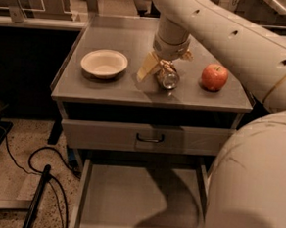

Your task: Place orange can into middle drawer

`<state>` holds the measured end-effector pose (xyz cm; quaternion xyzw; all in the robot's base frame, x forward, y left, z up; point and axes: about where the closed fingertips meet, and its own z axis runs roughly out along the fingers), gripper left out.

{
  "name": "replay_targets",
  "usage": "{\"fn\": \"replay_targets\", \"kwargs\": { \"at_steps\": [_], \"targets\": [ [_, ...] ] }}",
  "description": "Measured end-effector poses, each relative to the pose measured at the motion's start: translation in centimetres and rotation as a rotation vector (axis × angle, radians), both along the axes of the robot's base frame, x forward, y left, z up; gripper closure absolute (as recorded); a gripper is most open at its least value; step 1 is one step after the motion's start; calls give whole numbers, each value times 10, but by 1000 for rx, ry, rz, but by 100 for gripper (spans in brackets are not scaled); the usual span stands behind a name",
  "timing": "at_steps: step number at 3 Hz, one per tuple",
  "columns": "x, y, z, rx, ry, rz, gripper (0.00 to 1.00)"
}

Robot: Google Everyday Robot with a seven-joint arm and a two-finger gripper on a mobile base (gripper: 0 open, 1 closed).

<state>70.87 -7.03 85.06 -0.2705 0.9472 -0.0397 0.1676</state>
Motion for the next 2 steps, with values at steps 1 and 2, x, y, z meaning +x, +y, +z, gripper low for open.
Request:
{"fn": "replay_targets", "kwargs": {
  "at_steps": [1,2],
  "targets": [
    [4,-6,-7,-5,4,-6,0],
    [6,-19,-14,-9,10,-26,0]
  ]
}}
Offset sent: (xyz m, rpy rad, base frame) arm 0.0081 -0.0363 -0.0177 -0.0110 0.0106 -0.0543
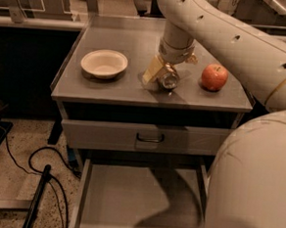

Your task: Place orange can into middle drawer

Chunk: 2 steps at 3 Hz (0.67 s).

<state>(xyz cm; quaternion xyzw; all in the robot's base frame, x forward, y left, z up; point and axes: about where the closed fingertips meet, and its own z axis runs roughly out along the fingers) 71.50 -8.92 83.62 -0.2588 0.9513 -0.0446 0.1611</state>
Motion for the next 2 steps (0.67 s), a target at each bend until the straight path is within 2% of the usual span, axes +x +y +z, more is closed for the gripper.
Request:
{"fn": "replay_targets", "kwargs": {
  "at_steps": [1,2],
  "targets": [
    [0,-1,0,0,0,-1,17],
    [0,-1,0,0,0,-1,41]
  ]
}}
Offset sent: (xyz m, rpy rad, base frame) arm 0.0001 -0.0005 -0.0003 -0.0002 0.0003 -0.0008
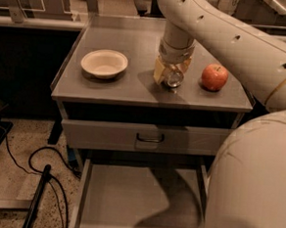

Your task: Place orange can into middle drawer

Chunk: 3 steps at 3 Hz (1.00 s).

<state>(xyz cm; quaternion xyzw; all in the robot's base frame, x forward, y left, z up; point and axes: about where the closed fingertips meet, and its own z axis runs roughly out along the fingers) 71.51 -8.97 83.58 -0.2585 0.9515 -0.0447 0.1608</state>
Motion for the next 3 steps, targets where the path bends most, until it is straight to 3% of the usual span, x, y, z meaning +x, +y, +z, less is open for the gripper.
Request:
{"fn": "replay_targets", "kwargs": {
  "at_steps": [2,3],
  "targets": [
    [0,0,0,0,0,0,86],
    [0,0,0,0,0,0,100]
  ]
}}
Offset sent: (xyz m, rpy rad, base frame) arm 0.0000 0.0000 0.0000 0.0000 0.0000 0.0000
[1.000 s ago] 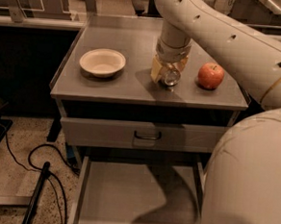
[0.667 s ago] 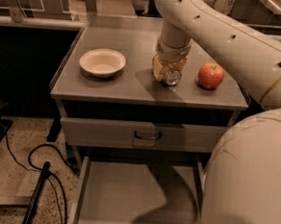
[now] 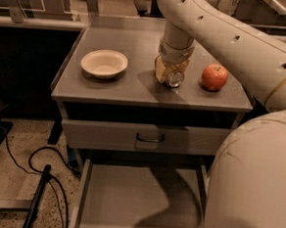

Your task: Place orange can into middle drawer

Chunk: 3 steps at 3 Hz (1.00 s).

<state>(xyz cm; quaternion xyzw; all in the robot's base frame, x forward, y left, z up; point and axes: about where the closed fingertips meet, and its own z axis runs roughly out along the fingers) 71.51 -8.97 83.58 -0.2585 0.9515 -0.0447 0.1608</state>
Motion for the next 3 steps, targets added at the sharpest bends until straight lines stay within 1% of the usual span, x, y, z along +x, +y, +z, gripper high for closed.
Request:
{"fn": "replay_targets", "kwargs": {
  "at_steps": [1,2,3],
  "targets": [
    [0,0,0,0,0,0,100],
    [-10,0,10,3,-22,49,100],
    [-33,-2,26,28,-49,116,100]
  ]
}}
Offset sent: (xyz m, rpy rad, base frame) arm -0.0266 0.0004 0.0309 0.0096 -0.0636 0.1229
